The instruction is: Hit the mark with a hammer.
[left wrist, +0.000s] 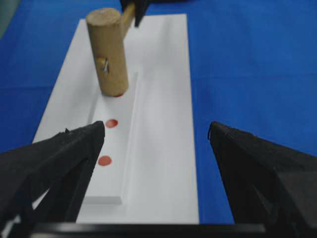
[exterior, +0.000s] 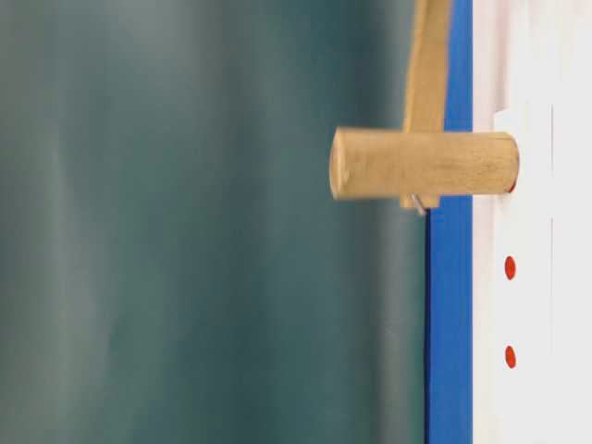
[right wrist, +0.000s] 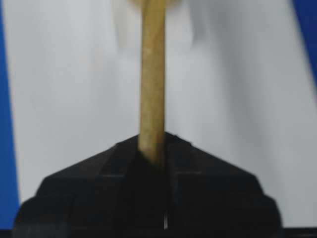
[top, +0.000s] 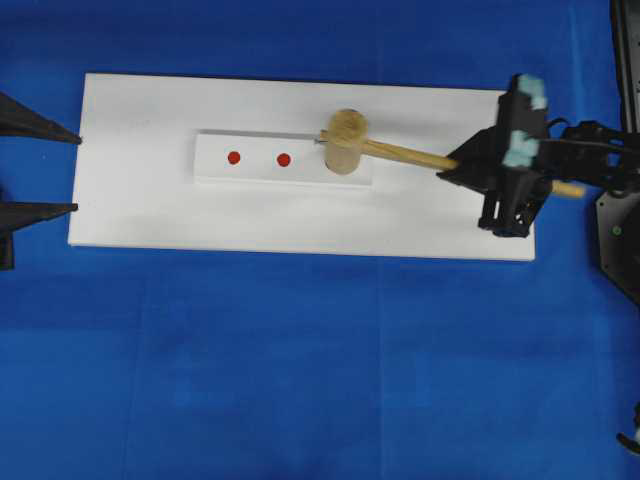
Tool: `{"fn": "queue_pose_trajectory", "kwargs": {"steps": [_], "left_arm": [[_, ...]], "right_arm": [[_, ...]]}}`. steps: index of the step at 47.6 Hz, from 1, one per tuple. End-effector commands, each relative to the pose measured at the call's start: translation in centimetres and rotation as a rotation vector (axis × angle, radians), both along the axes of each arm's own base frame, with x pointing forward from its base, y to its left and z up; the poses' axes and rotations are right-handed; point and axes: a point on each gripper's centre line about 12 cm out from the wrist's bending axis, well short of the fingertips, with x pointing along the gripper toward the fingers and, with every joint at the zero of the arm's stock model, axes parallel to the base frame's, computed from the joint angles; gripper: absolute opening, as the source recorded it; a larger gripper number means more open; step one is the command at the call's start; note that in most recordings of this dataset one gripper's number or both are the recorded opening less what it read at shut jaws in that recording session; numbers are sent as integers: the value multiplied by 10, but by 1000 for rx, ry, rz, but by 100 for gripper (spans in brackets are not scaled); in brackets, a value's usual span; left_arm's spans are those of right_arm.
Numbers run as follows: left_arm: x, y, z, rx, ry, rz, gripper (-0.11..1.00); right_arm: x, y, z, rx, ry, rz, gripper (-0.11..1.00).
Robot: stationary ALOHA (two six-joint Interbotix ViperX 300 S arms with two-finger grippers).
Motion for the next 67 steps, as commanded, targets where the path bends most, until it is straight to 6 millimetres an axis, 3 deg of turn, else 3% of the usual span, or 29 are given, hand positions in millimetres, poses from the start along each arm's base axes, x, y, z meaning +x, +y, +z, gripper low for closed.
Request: {"fn": "queue_pose_trajectory", "kwargs": {"steps": [1, 12, 26, 55, 67], "left_arm": [[2, 0, 3, 2, -5, 1, 84], [2, 0, 3, 3, -6, 1, 84], [2, 0, 3, -1, -6, 2, 84], [2, 0, 3, -13, -5, 4, 84], [2, 4, 3, -21, -6, 25, 84]], "right_arm": [[3, -1, 34, -40, -123, 6, 1], [-5, 1, 68, -103, -243, 31, 1], [7, 0, 71, -105, -233, 37, 1], [107, 3, 84, -96, -201, 105, 1], [127, 4, 85, -97, -192, 125, 1]]}}
